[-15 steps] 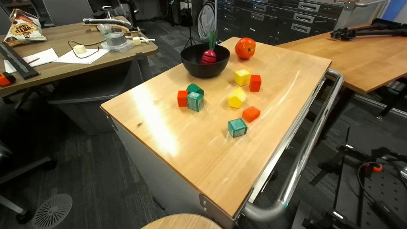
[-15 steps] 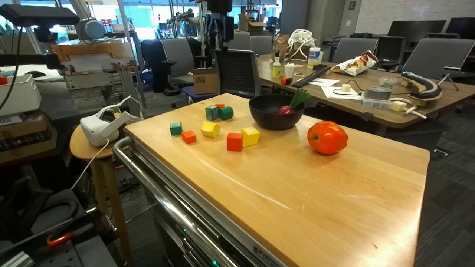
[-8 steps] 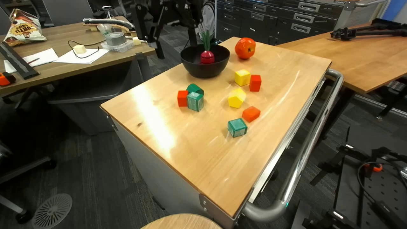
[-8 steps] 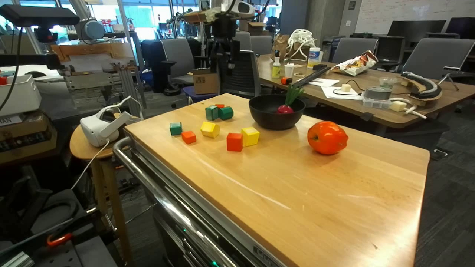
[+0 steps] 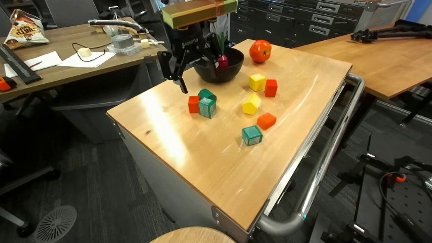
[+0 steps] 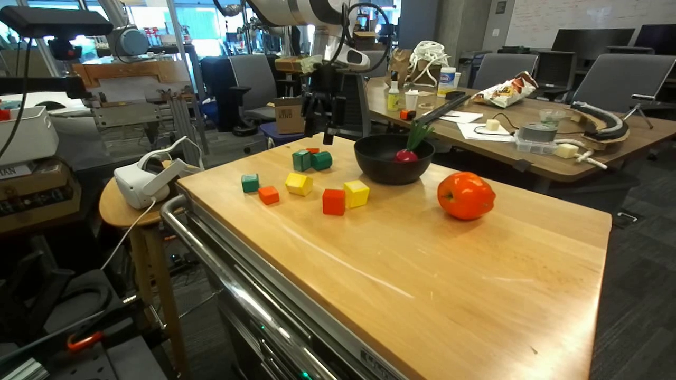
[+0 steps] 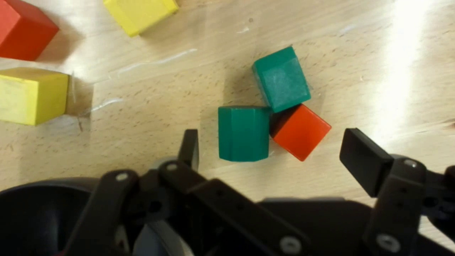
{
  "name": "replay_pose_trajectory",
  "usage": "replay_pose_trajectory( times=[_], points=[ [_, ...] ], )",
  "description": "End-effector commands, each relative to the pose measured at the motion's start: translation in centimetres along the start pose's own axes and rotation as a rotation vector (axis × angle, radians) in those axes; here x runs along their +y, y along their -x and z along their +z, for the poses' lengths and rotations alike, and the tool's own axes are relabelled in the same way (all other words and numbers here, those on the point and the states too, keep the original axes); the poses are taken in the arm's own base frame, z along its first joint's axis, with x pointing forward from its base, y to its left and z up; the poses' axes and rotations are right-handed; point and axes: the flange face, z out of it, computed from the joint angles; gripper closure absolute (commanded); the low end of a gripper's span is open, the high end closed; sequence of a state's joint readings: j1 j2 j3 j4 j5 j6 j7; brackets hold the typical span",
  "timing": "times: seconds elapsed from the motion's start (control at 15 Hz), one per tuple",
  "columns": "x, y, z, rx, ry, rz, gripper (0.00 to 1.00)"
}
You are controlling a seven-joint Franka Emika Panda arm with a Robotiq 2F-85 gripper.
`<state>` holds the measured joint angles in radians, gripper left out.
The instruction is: Place the toys in the black bowl then put the apple at the left back corner of the trolley
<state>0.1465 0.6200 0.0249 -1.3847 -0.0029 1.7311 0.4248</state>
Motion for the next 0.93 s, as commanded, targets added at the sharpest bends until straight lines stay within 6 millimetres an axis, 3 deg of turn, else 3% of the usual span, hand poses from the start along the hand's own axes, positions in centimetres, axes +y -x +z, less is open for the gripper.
replay_pose_trajectory(
  times=[0.0, 0.4, 0.87],
  points=[
    [0.3, -0.9, 0.9, -0.016, -0.037, 0.087, 0.00],
    [0.9, -2.7, 2.8, -0.024, -0.062, 0.213, 0.00],
    [-0.3, -4.1, 4.0, -0.003, -0.043, 0.296, 0.00]
  ],
)
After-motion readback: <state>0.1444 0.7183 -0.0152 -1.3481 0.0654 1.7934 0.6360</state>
